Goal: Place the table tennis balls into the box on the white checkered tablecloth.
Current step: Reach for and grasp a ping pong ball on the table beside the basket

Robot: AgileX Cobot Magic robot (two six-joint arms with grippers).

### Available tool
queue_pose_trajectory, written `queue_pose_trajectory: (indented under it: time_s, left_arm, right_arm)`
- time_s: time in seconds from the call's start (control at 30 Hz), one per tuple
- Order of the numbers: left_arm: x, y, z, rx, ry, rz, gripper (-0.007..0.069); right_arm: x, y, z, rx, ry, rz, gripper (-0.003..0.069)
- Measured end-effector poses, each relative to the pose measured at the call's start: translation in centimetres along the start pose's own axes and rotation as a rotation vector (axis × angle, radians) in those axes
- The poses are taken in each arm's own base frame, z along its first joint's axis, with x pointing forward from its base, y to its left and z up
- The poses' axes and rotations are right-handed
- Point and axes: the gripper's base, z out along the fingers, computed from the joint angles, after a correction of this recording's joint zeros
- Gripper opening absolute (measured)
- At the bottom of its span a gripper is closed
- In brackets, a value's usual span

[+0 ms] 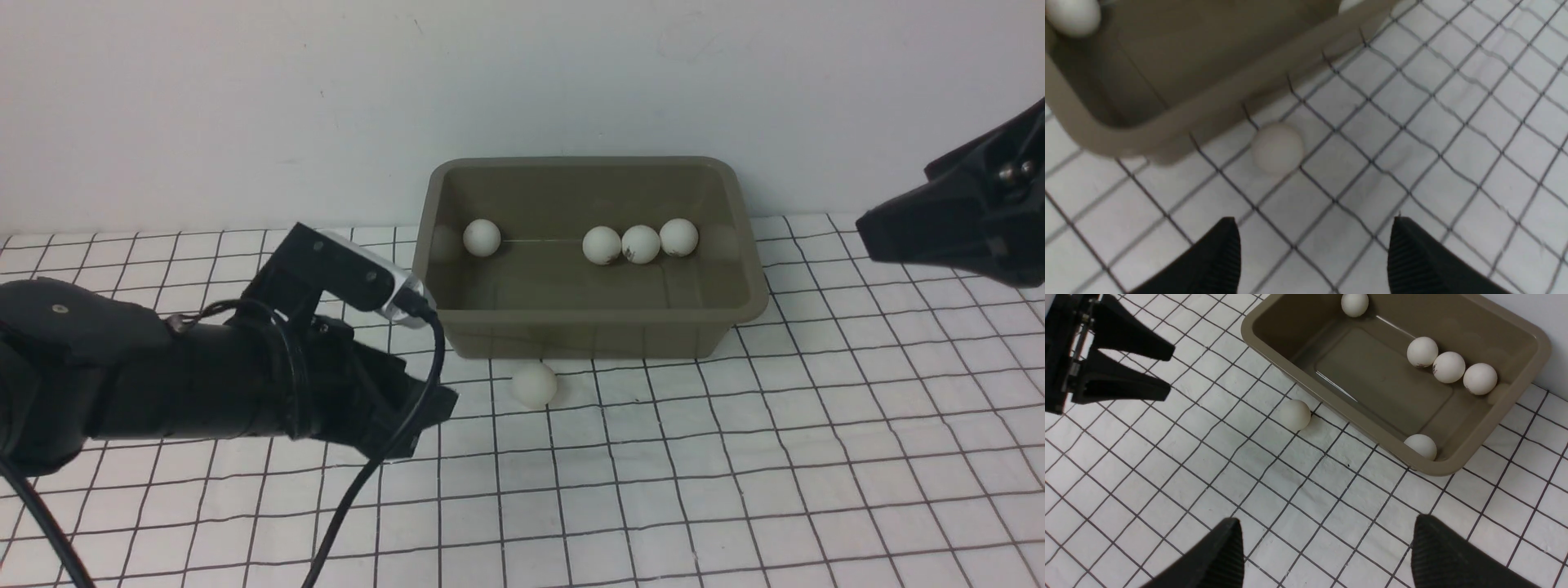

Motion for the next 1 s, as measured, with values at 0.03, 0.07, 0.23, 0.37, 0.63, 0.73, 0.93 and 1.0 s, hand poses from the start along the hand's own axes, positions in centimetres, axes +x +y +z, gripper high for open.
queue_pose_trajectory:
  time_s: [0.03, 0.07, 0.23, 0.37, 0.63, 0.73, 0.93, 1.0]
  left_arm:
    - [-0.3, 0.2, 0.3, -0.009, -0.048, 0.013, 0.044]
    - [-0.6, 0.4, 0.4, -0.02, -0.081, 0.029, 0.044]
    - [-0.8, 0.9, 0.6, -0.075, -0.102, 0.219, 0.044]
    - [-0.8, 1.0, 0.6, -0.084, -0.103, 0.169, 0.044]
    - [-1.1, -0.6, 0.5, 0.106, -0.145, -0.053, 0.044]
    - [-1.2, -1.5, 0.3, 0.197, -0.138, -0.107, 0.044]
    - [0.0, -3.2, -1.1, 0.317, 0.042, -0.141, 0.044]
    - [1.1, -3.1, -1.8, 0.273, 0.187, -0.125, 0.044]
  right_arm:
    - [0.0, 0.0, 0.0, -0.003, -0.003, 0.002, 0.0495]
    - [0.0, 0.1, 0.0, -0.006, -0.005, 0.004, 0.0495]
    - [-0.1, 0.1, 0.0, -0.013, -0.01, 0.009, 0.0495]
    - [-0.1, 0.1, 0.0, -0.014, -0.01, 0.01, 0.0495]
    - [-0.2, 0.1, 0.0, -0.009, -0.018, 0.01, 0.0495]
    - [-0.2, 0.1, 0.0, -0.009, -0.019, 0.01, 0.0495]
    - [-0.2, 0.1, 0.0, -0.009, -0.019, 0.01, 0.0495]
    - [-0.2, 0.1, 0.0, -0.007, -0.022, 0.01, 0.0495]
